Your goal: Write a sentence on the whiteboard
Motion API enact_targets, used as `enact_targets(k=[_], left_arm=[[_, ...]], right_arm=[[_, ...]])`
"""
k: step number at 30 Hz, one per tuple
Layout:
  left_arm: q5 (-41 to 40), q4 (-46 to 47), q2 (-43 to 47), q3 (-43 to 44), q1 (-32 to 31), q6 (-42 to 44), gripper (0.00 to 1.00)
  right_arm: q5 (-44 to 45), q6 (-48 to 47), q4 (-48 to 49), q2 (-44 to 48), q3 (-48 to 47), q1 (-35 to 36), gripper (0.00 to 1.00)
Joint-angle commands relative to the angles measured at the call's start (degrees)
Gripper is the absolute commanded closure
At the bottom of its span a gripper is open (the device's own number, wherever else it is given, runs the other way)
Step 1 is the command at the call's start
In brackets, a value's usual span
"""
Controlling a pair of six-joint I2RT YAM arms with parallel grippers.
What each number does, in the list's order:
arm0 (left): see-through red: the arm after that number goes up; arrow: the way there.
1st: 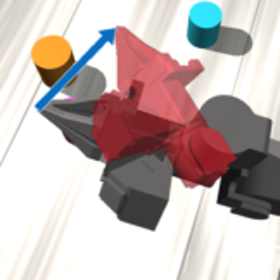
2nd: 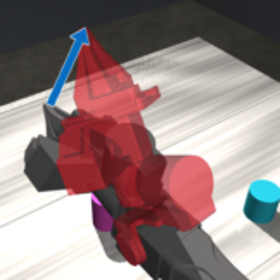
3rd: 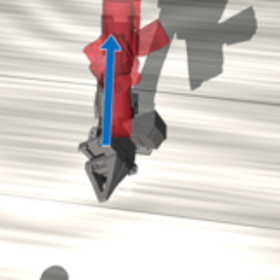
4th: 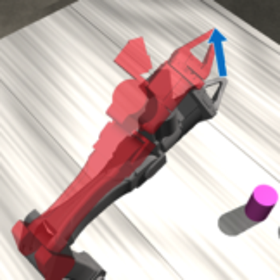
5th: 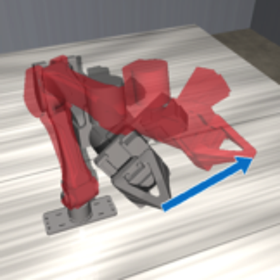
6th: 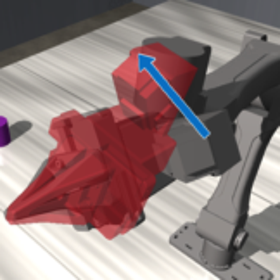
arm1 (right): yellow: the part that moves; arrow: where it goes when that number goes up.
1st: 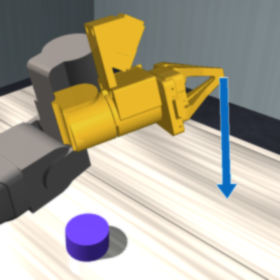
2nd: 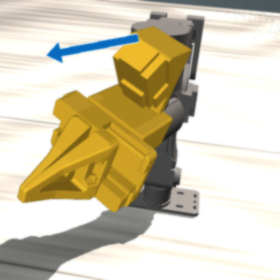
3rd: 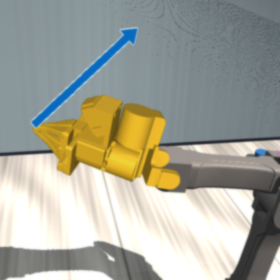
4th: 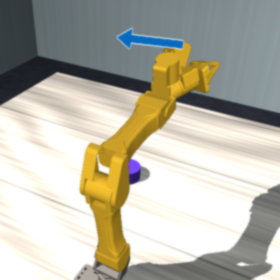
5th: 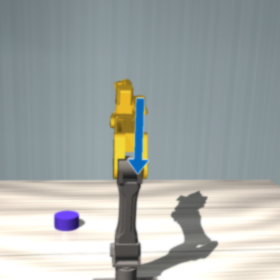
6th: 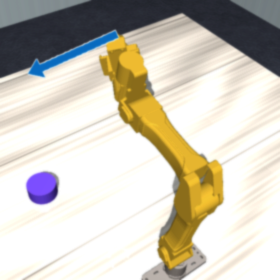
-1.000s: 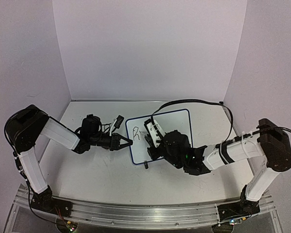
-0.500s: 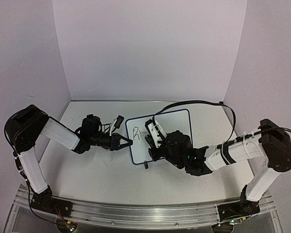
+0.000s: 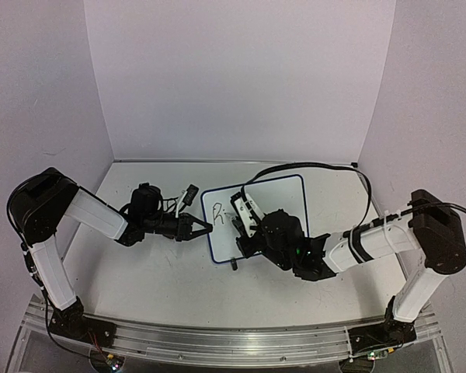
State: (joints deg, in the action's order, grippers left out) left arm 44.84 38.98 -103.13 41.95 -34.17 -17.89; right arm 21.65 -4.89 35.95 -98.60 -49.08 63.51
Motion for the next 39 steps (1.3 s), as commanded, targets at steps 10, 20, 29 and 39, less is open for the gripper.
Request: enact_targets(k=[10,20,29,39], left_arm=[[-3.31,-4.35,0.30,0.68,0.25,1.32,1.00],[-3.44,-4.53,0.63,0.57,0.24,1.37,1.00],[-3.61,-4.82,0.83,0.41,0.25,1.45,1.00],[-3.77,-5.11,0.94,0.39,0.25,1.54,1.00]], right_arm=[[1.05,2.34,-1.07,-0.85,-1.77,-0.38,1.00],[1.07,3.30,-2.31,-0.41,-1.08,-0.36,1.00],[0.55,4.09,-3.34,0.49,-0.30,-0.11,1.00],[0.56,4.45,-4.45,1.24,0.29,0.57,1.00]])
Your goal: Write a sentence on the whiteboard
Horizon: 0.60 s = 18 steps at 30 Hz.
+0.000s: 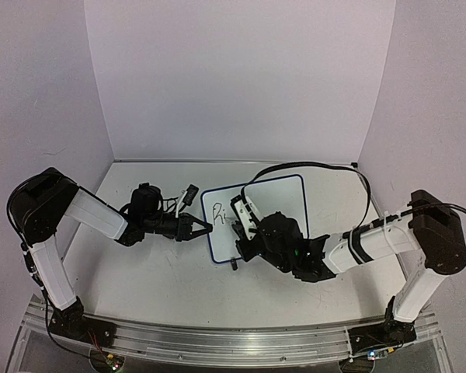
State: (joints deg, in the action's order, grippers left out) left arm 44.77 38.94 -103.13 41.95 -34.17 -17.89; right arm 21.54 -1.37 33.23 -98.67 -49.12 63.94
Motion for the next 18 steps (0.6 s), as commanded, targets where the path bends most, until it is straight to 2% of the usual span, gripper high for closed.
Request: enact_targets(k=[1,18], left_arm=[[-3.71,-5.11,0.96,0.41,0.25,1.55,1.00],[-3.73,-5.44,0.90,0.61,0.25,1.63,1.00]], right_arm=[[0.69,0.93,-1.85,1.39,0.38,0.19,1.00],[0.69,2.14,-0.38,2.86,0.76,0.85,1.00]])
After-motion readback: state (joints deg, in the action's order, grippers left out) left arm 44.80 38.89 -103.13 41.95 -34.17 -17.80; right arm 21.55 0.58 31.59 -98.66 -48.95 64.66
